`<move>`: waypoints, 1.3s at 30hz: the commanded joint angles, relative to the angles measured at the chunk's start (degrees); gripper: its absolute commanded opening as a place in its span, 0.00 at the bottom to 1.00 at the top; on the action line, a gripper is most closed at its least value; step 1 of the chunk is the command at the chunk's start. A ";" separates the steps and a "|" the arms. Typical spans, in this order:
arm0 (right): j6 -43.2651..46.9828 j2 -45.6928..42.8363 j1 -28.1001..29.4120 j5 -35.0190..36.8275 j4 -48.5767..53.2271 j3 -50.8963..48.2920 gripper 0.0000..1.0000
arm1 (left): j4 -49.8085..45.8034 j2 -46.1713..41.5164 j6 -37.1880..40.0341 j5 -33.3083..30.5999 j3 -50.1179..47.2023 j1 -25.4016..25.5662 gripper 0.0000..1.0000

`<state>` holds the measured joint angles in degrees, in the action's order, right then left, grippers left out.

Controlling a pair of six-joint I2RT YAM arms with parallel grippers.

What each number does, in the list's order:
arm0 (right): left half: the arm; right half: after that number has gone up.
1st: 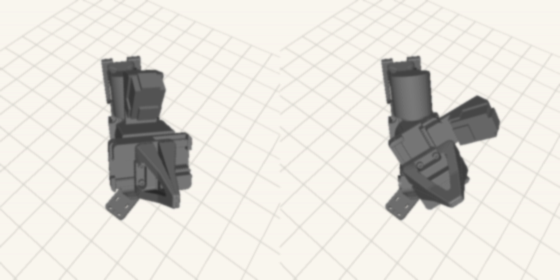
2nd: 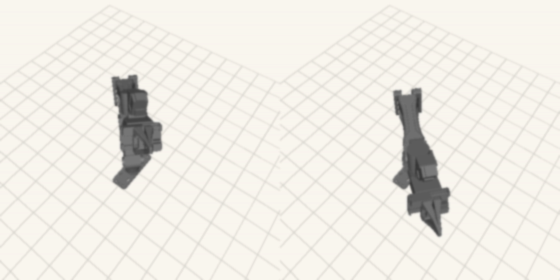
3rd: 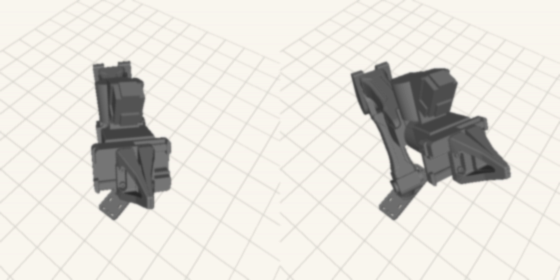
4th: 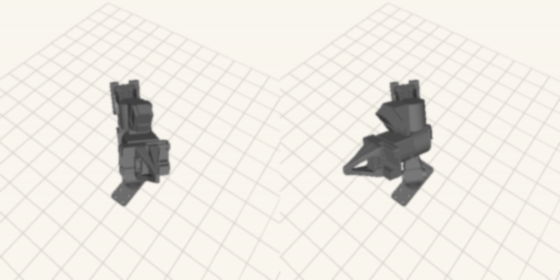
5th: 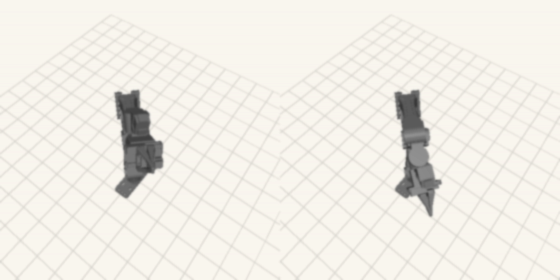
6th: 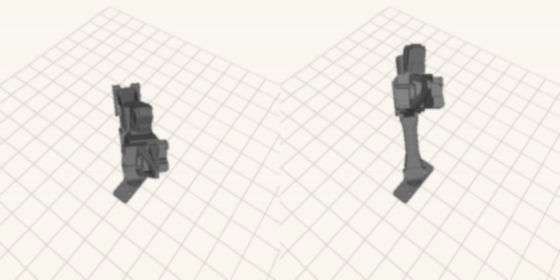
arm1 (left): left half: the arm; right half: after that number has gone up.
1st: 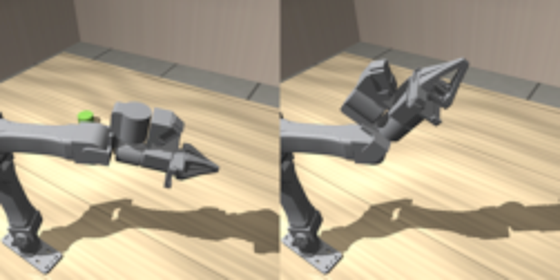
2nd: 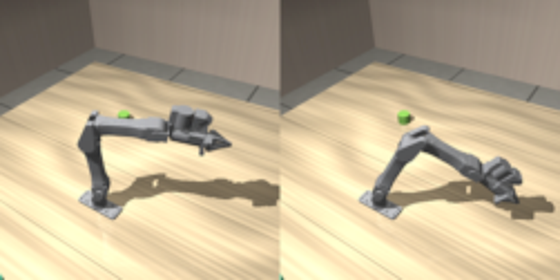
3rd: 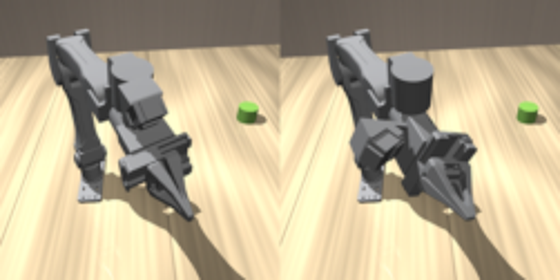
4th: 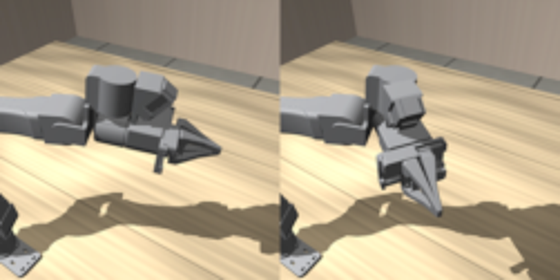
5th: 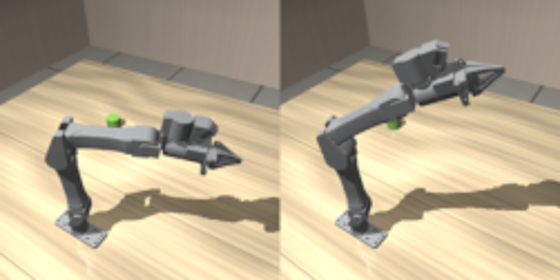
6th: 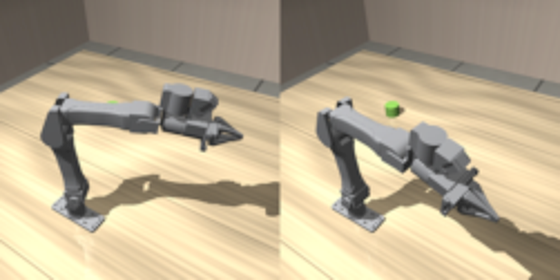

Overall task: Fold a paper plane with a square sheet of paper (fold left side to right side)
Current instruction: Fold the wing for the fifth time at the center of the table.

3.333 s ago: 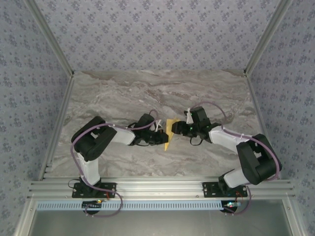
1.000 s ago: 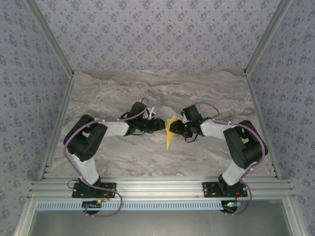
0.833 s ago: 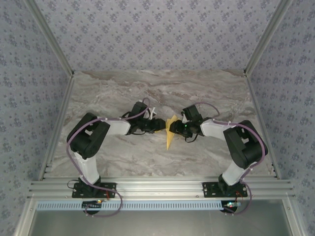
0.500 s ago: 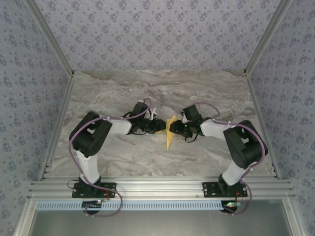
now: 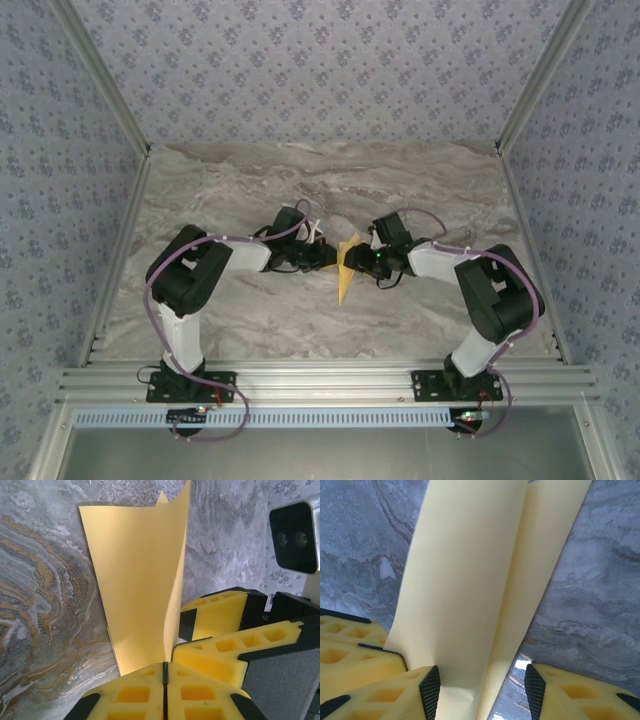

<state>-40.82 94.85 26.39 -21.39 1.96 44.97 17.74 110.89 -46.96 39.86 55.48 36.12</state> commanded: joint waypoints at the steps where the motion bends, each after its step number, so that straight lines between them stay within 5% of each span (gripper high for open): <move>1: 1.74 -3.98 -2.89 -2.51 -1.28 -1.43 0.57 | -1.08 0.55 1.88 1.19 2.01 0.29 0.05; 13: -1.44 -3.50 -8.42 -8.57 -7.59 1.22 0.84 | -1.97 0.81 3.01 2.23 3.31 0.32 0.05; 39: -3.31 8.63 -5.65 -7.13 -4.49 9.11 0.85 | -2.64 0.73 3.54 2.30 3.55 0.34 0.05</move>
<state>-44.01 102.17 20.32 -29.36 -5.32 52.60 16.38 110.91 -44.99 40.97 57.34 36.12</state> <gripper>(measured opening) 0.854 0.051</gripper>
